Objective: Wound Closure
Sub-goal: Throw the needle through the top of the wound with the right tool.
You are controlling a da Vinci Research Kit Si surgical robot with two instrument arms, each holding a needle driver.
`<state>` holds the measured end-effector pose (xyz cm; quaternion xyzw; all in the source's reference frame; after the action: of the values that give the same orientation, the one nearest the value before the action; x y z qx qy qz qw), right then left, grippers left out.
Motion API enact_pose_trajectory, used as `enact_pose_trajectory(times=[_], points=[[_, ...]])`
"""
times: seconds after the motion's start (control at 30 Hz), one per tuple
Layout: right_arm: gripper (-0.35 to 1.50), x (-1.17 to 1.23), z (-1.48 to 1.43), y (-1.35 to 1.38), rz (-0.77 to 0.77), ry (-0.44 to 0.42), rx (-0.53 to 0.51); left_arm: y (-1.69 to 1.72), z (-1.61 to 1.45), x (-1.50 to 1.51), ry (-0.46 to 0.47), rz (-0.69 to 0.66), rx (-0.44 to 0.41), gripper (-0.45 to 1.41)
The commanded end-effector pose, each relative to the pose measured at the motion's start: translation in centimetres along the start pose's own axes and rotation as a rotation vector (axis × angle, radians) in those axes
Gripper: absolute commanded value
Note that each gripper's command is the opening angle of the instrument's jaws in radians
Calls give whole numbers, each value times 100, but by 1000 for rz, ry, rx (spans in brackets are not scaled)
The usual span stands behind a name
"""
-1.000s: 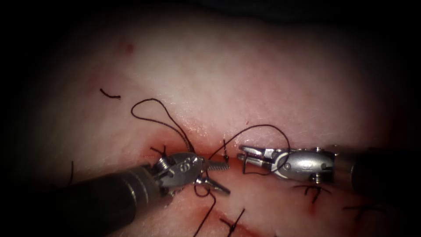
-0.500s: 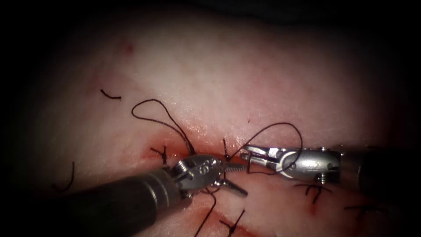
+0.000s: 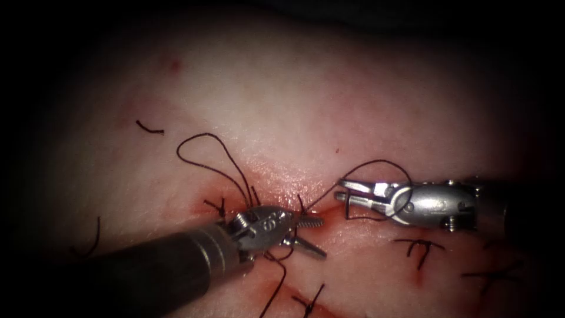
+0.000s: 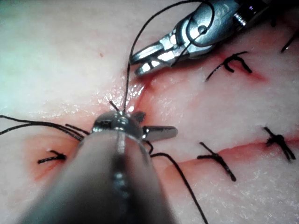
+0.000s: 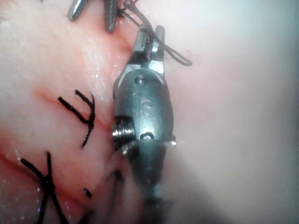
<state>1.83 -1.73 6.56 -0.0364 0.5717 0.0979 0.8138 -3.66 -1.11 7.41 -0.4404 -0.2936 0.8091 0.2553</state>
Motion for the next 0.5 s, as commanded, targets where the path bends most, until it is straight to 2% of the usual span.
enact_pose_trajectory(times=[0.03,0.27,0.5], points=[[-35,0,14,3,2,9,6,-3,8,3,2,1,-2,26],[-35,4,23,11,16,12,54,1,18,4,5,1,-8,26],[-35,-6,35,32,210,-25,126,5,23,-2,2,9,-18,26]])
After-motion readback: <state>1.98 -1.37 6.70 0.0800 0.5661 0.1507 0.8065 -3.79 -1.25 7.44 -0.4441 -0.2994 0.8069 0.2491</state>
